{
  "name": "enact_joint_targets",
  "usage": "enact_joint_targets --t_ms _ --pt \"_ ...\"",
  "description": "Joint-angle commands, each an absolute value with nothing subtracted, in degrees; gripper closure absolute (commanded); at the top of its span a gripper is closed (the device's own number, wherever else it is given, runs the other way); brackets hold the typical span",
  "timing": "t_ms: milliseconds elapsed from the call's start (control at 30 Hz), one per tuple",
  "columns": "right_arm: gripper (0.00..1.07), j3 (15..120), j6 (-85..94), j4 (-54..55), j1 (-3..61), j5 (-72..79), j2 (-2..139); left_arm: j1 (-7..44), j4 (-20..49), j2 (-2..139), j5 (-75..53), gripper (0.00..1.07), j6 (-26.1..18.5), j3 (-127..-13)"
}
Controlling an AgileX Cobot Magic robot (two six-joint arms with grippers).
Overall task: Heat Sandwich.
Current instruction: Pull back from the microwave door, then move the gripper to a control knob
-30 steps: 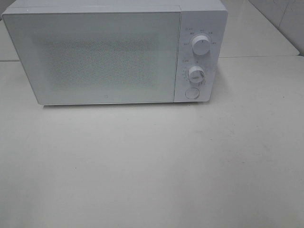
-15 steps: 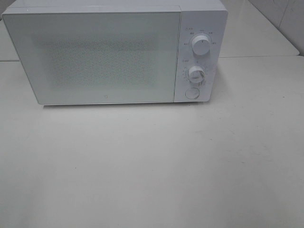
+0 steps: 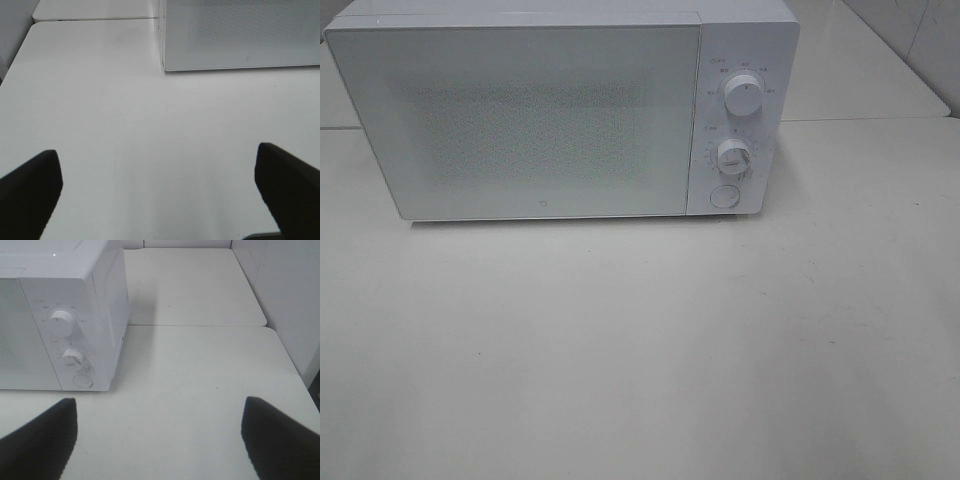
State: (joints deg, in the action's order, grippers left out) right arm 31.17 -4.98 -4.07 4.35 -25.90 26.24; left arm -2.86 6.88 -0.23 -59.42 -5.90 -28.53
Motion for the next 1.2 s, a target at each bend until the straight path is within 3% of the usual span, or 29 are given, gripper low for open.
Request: enact_joint_targets --t_ms 33,800,1200 --pt "0.24 31.4 -5.39 -3.9 4.07 -20.68 30.19 -2.41 7.1 -1.78 -59.07 0.03 -5.5 -28.3" --pt "0.31 31.4 -8.65 -3.95 4.07 5.44 56.38 -2.41 7.1 -1.78 -59.07 0.03 -5.5 -28.3" --pt "0.31 31.4 -6.25 -5.16 3.9 14.27 62.34 -2.41 6.07 -1.78 -59.07 0.03 -5.79 -28.3"
